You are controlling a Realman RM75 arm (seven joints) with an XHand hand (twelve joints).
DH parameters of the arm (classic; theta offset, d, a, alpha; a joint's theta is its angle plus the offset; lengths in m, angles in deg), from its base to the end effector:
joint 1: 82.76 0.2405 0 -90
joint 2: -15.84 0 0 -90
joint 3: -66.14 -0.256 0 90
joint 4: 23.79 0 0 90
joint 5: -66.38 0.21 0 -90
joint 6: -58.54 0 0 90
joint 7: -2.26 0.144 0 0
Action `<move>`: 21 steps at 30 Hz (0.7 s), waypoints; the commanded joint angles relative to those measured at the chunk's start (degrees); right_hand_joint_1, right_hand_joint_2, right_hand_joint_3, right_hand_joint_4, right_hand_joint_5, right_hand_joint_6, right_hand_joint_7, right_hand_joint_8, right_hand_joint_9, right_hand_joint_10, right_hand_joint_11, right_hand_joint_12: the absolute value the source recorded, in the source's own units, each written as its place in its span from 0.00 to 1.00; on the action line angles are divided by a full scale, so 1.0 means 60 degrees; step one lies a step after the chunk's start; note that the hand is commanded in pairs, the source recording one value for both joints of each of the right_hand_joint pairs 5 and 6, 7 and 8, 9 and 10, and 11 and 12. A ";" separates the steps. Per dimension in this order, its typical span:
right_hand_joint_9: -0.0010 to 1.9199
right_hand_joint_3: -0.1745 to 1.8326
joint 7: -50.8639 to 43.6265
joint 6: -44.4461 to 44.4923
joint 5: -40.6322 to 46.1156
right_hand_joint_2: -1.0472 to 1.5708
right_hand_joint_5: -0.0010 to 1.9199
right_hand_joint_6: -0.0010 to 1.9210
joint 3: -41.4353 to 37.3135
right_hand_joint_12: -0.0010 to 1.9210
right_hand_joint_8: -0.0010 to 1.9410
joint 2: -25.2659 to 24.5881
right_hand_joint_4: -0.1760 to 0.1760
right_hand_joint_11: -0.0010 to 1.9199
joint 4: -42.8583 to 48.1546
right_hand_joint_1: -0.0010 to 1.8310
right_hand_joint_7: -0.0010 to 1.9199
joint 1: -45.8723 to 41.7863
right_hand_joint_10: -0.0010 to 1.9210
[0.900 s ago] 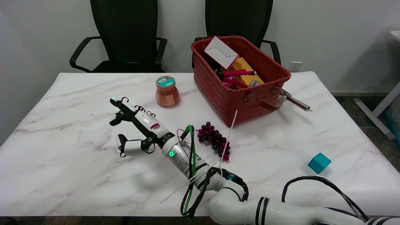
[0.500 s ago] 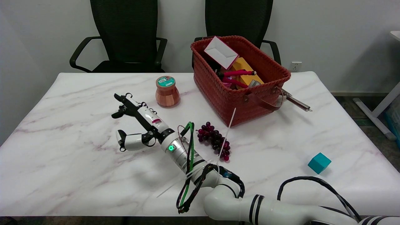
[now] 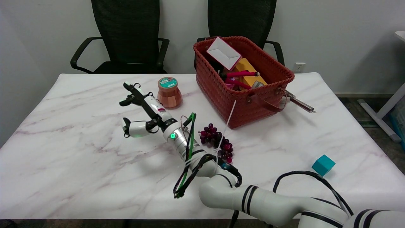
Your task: Pick up the wooden mortar.
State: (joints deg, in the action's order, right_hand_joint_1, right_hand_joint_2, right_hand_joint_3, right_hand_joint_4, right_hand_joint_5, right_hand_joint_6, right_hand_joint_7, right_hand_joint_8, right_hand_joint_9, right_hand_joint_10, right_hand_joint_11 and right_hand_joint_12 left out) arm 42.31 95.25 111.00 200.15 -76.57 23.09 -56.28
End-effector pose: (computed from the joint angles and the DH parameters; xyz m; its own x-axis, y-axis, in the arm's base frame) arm -0.2739 -0.4079 0.0717 0.4017 -0.2133 0.8906 -0.8913 -0.3143 0.3268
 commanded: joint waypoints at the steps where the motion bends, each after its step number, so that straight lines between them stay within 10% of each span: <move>1: 0.13 0.62 0.0442 0.0075 0.1314 0.66 0.05 0.05 -0.0559 0.08 0.27 -0.0711 0.50 0.08 -0.1917 0.62 0.27 0.1471 0.13; 21: 0.11 0.54 0.0442 -0.0399 0.2375 0.53 0.05 0.05 -0.1806 0.00 0.14 -0.1343 0.50 0.00 -0.4178 0.58 0.14 0.3547 0.11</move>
State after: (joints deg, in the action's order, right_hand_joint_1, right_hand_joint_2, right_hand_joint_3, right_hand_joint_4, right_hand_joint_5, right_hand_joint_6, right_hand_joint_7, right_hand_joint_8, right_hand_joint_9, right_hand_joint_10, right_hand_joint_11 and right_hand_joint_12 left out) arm 44.53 95.58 120.95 195.16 -81.72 8.98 -45.11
